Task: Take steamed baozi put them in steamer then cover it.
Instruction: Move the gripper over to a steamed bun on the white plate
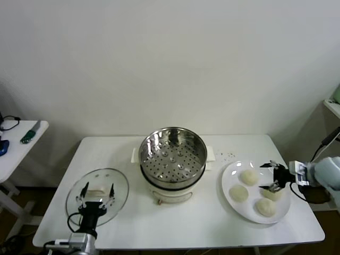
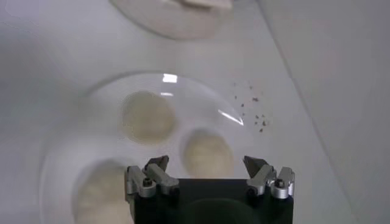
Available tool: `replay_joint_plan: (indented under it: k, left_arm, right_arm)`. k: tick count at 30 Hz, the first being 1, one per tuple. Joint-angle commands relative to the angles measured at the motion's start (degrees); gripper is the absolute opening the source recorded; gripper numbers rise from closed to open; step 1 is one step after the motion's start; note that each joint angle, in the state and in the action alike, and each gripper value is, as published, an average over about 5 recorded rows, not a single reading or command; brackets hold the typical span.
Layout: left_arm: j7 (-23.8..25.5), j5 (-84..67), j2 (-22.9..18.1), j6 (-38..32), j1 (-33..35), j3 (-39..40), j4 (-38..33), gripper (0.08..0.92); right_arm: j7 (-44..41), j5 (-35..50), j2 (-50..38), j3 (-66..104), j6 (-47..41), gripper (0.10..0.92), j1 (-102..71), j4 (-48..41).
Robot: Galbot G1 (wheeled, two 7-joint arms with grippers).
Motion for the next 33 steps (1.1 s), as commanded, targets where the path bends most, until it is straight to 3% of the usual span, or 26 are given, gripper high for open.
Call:
replay_joint_plan:
  k: [1,16,33]
  left_arm:
    - [-0.28,-0.04,0.07,0.3,-0.01,-0.11,-0.11,0.823]
    - [-0.44,-0.37,0.01,0.59,0.35,-1.39,0.1,0.823]
    - [-0.48,-0.43,0.18,0.63,0.31,-1.7,0.11,0.823]
  right_arm:
    - [-5.82,-3.42,3.54,-30.85,1.1,0.823,27.94,-12.32]
    - [-5.43,-4.34,18.4,-38.9,1.0,0.823,29.66,-24.23]
    - [-5.19,-5.89,21.04,-38.52,2.43,0.82,28.36,-27.32]
